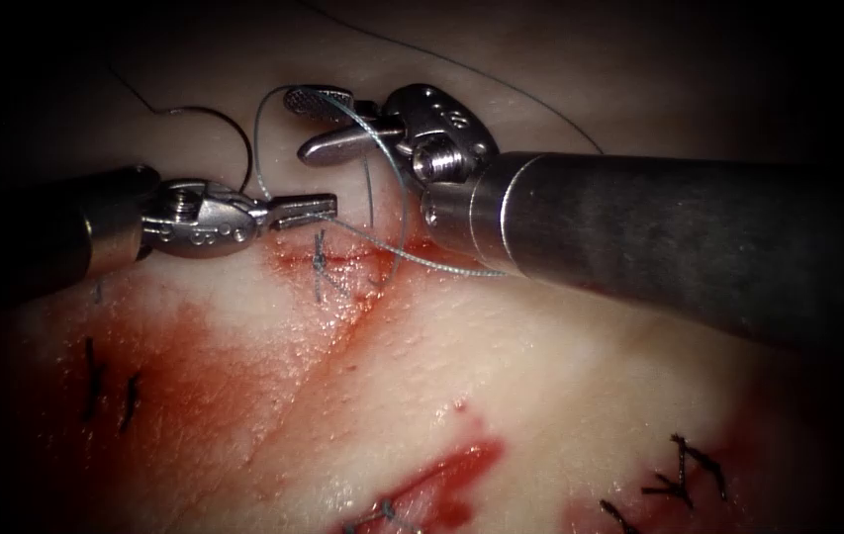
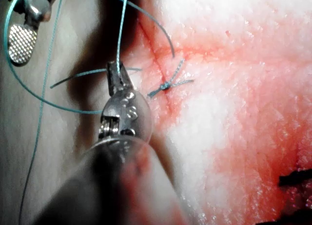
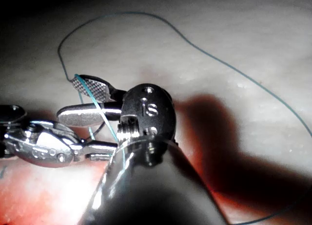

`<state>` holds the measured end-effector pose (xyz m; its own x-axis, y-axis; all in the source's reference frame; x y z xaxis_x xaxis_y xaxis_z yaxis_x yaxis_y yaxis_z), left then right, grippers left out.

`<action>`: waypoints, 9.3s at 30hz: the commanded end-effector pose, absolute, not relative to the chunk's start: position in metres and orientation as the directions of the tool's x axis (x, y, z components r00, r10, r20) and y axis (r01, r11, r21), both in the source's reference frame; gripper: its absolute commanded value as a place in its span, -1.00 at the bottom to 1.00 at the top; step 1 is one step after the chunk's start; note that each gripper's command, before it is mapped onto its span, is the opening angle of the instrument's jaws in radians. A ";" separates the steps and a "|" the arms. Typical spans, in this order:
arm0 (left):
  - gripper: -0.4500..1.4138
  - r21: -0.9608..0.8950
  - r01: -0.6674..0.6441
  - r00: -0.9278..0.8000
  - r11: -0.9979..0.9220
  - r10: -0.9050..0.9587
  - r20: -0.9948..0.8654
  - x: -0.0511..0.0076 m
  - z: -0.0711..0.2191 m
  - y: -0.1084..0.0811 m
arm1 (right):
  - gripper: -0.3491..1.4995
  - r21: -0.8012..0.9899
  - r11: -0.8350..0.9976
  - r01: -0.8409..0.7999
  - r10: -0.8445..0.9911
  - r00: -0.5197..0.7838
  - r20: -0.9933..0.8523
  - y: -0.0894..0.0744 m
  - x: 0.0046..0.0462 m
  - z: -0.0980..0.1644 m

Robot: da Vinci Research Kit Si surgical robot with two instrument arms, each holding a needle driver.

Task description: Wound Closure

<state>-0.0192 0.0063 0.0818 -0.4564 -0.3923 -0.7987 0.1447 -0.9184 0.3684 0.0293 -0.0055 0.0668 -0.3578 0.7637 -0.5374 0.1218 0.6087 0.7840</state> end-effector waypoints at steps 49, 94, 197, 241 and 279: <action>-1.00 0.363 0.295 -0.380 -0.884 -0.457 -0.805 -0.0258 0.073 0.000 | 0.93 0.558 0.825 0.092 0.562 -0.243 -0.791 -0.006 0.0350 0.069; -1.00 0.314 0.372 -0.344 -0.874 -0.443 -0.828 -0.0283 0.072 -0.004 | 0.98 0.550 0.835 -0.010 0.544 -0.131 -0.829 -0.005 0.0302 0.072; -1.00 0.592 0.378 -0.383 -0.712 -0.703 -0.600 -0.0267 0.061 -0.002 | 0.94 0.502 0.855 0.128 0.438 0.337 -0.833 -0.011 0.0296 0.075; -1.00 0.421 0.348 -0.315 -0.838 -0.527 -0.789 -0.0266 0.074 0.000 | 0.87 0.747 0.616 0.249 0.787 -0.159 -0.596 -0.009 0.0291 0.069; -1.00 0.484 0.461 -0.257 -0.743 -0.634 -0.729 -0.0295 0.064 -0.005 | 0.93 0.407 0.910 0.084 0.339 0.416 -0.844 -0.010 0.0303 0.075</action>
<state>-0.0290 -0.0052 0.0629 -0.2536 -0.6371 -0.7278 0.4660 -0.7398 0.4853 0.0295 -0.0109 0.0750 0.4258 0.3381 -0.8393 0.0844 0.9087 0.4089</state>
